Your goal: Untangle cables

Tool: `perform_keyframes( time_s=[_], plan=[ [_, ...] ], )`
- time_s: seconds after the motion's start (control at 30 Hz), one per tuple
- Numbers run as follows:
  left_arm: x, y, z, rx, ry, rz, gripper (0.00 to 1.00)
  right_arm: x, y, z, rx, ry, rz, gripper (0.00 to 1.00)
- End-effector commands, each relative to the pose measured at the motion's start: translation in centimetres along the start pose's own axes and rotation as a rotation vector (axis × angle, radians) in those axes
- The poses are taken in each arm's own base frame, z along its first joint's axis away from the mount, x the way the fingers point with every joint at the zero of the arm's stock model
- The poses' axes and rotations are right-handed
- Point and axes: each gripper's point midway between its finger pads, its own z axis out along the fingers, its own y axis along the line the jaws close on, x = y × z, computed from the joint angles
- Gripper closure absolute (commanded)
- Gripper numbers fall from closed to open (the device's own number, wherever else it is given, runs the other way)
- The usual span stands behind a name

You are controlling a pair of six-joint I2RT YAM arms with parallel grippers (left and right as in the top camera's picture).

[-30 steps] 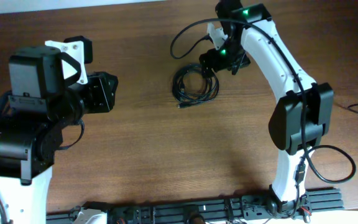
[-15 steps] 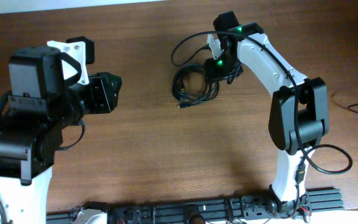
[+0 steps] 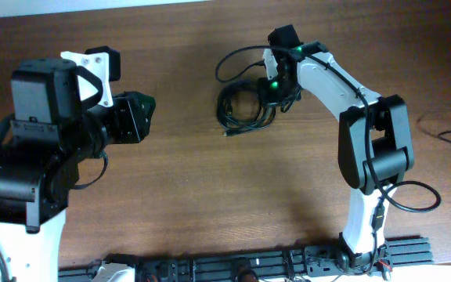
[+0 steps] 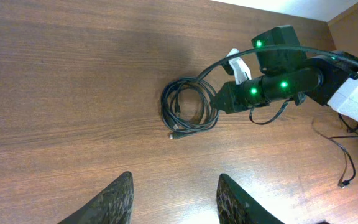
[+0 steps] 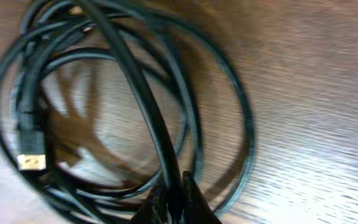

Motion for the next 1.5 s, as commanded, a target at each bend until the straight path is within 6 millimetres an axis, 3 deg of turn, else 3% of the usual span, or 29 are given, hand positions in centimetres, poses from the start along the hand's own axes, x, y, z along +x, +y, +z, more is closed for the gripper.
perform_keyframes(
  time_s=[0.0, 0.13, 0.33, 0.37, 0.43, 0.77, 0.97, 1.1, 1.3, 1.37, 1.47],
  plan=[
    [-0.4, -0.5, -0.9, 0.018, -0.026, 0.020, 0.56, -2.0, 2.9, -2.7, -0.123, -0.054, -0.011, 0.96],
    [-0.4, -0.5, -0.9, 0.018, -0.027, 0.020, 0.56, -4.2, 4.6, -7.8, -0.124, -0.133, -0.038, 0.96],
    [-0.4, -0.5, -0.9, 0.018, -0.027, 0.020, 0.54, -6.0, 7.0, -15.5, -0.143, -0.249, -0.078, 0.96],
    [-0.4, -0.5, -0.9, 0.018, -0.027, 0.020, 0.49, -6.2, 7.4, -16.8, -0.147, -0.269, -0.085, 0.96],
    [-0.4, -0.5, -0.8, 0.017, -0.025, 0.019, 0.42, -6.4, 8.3, -19.5, -0.154, -0.310, -0.100, 0.96],
    [-0.6, -0.4, -0.3, 0.017, -0.020, 0.010, 0.34, -7.2, 13.9, -33.4, -0.267, -0.631, -0.235, 0.96],
    [-0.7, -0.4, -0.3, 0.018, -0.024, 0.011, 0.33, -7.6, 16.4, -41.6, -0.365, -0.863, -0.217, 0.96],
    [-0.8, -0.5, -0.3, 0.019, -0.026, 0.011, 0.33, -7.0, 19.0, -47.0, -0.516, -0.992, -0.245, 0.96],
    [-0.8, -0.4, -0.3, 0.018, -0.026, 0.012, 0.32, -5.5, 22.3, -51.8, -0.755, -1.044, -0.291, 0.96],
    [-0.9, -0.5, -0.3, 0.021, -0.032, 0.046, 0.34, -4.7, 23.2, -52.1, -0.811, -1.014, -0.333, 0.96],
    [-1.9, -2.4, -0.3, 0.115, -0.082, 0.300, 0.36, -3.6, 23.8, -51.5, -0.851, -0.950, -0.366, 0.96]
  ],
)
